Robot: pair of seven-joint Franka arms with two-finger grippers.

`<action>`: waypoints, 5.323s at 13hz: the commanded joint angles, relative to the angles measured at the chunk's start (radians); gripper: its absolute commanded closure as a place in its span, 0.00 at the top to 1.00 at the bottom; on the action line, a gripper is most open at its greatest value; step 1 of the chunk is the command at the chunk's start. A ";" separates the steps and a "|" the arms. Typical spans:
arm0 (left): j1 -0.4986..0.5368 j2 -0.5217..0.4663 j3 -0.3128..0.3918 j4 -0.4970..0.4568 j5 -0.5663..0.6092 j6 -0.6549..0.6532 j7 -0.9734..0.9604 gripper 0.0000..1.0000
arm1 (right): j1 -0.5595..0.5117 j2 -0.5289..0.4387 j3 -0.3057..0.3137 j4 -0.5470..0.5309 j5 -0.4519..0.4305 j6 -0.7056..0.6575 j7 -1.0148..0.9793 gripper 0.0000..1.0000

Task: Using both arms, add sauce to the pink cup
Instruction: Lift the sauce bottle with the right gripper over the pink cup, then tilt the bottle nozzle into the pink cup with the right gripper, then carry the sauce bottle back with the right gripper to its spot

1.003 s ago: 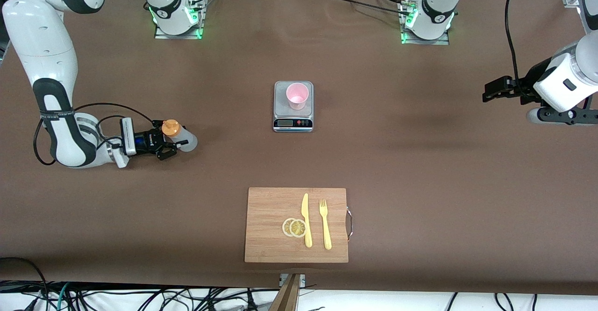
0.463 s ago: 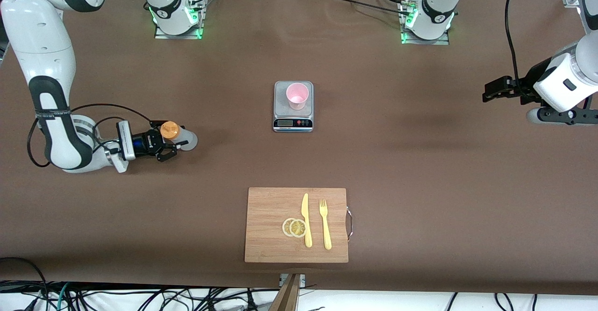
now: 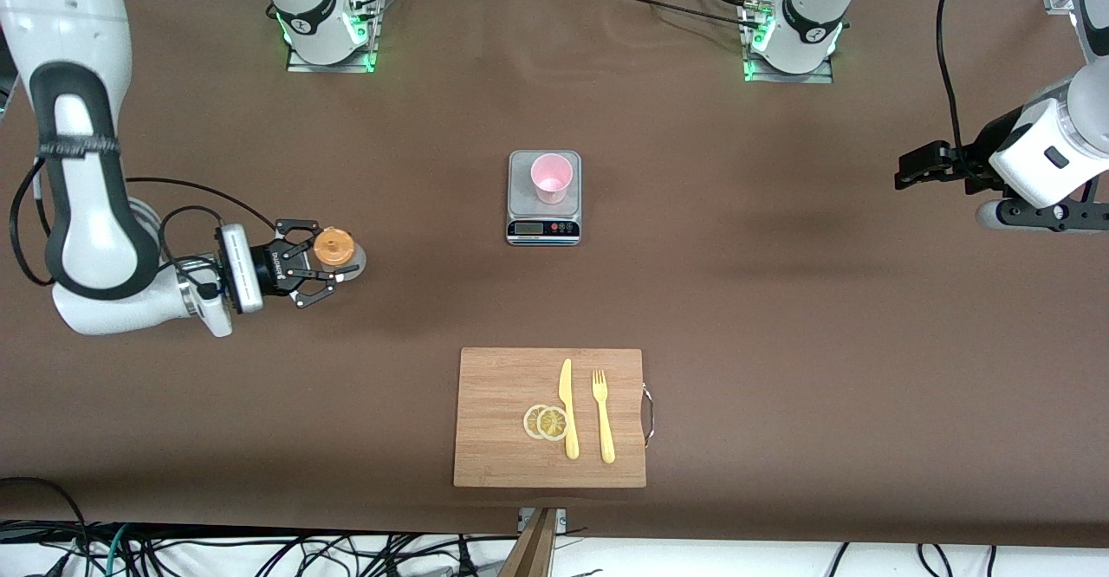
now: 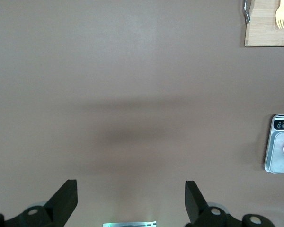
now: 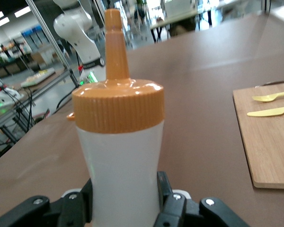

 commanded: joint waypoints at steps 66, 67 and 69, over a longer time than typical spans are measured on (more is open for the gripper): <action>0.009 -0.004 -0.003 0.004 0.014 -0.004 0.021 1.00 | 0.814 -0.272 -0.150 -0.177 -0.774 0.319 0.885 0.32; 0.009 -0.004 -0.003 0.005 0.014 -0.004 0.021 1.00 | 0.816 -0.278 -0.186 -0.177 -0.724 0.317 0.821 0.32; 0.009 -0.004 -0.003 0.005 0.014 -0.004 0.021 1.00 | 0.814 -0.284 -0.257 -0.183 -0.600 0.314 0.713 0.32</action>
